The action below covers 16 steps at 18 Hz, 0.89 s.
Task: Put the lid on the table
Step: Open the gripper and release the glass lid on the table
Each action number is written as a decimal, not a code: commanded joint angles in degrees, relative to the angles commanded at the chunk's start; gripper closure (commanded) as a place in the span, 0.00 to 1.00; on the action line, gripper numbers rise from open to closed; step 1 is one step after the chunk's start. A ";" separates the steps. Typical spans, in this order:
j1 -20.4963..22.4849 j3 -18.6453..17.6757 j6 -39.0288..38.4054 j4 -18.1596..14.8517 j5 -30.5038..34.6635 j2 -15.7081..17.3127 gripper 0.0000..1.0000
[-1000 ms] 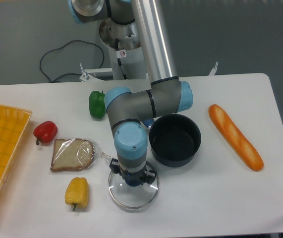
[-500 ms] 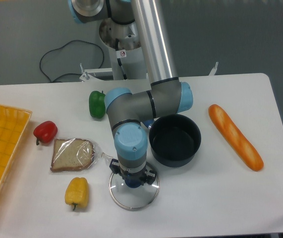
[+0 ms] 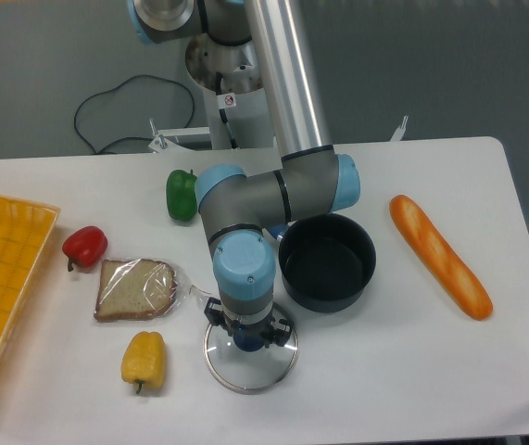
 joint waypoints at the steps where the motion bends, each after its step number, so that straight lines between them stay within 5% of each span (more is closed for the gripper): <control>1: 0.00 0.00 0.70 0.00 0.00 0.18 0.00; 6: 0.09 0.26 5.97 0.00 0.18 1.93 0.00; 16: -1.40 -0.26 32.43 -0.18 5.45 3.70 0.00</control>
